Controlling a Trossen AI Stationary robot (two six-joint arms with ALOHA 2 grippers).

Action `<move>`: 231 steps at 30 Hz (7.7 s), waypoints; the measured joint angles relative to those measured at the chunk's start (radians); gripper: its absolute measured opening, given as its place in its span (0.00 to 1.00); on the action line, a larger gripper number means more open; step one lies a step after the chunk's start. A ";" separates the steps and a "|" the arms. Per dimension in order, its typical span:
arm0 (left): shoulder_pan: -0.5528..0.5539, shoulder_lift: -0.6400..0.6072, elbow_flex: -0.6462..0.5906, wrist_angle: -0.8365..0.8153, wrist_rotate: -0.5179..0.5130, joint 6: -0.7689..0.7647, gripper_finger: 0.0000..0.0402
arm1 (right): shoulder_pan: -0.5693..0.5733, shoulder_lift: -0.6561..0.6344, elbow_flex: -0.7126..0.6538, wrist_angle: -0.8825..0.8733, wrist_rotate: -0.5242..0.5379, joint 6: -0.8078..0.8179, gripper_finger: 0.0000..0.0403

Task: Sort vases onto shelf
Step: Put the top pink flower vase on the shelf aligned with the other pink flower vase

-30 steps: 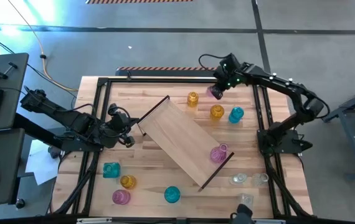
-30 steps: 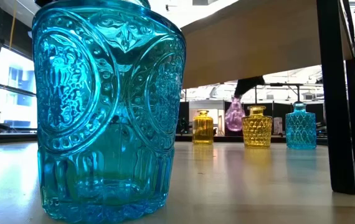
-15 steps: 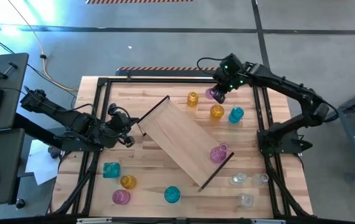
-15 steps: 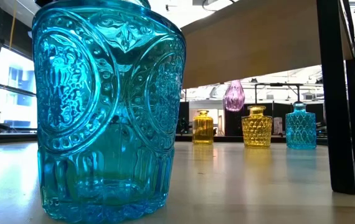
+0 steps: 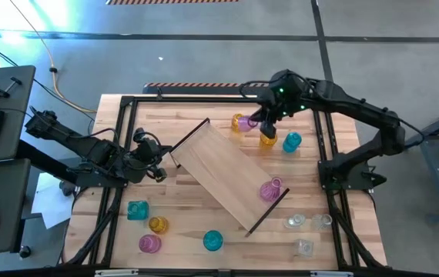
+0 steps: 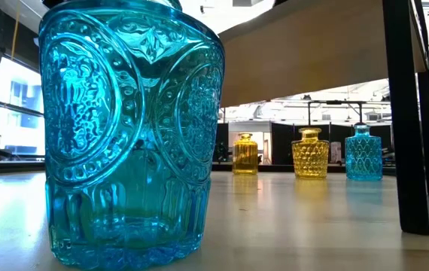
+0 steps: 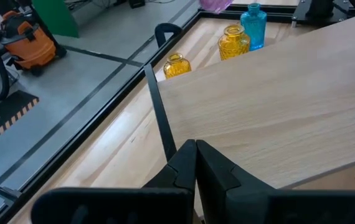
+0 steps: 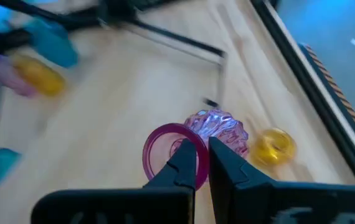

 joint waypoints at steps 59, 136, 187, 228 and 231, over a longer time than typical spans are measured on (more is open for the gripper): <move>0.191 0.516 0.000 0.919 0.535 0.325 0.00 | 0.373 0.297 0.210 -0.228 -0.123 0.069 0.00; 0.187 0.818 0.027 1.424 0.261 0.298 0.00 | 0.356 0.301 0.566 -0.282 0.455 -0.113 0.00; 0.122 0.851 0.111 1.465 0.587 0.278 0.00 | 0.391 0.301 0.566 -0.281 0.456 -0.075 0.00; 0.124 0.851 0.190 1.253 0.605 0.260 0.00 | 0.391 0.301 0.566 -0.281 0.456 -0.076 0.00; 0.125 0.851 0.190 1.254 0.576 0.261 0.00 | 0.391 0.301 0.566 -0.281 0.455 -0.076 0.00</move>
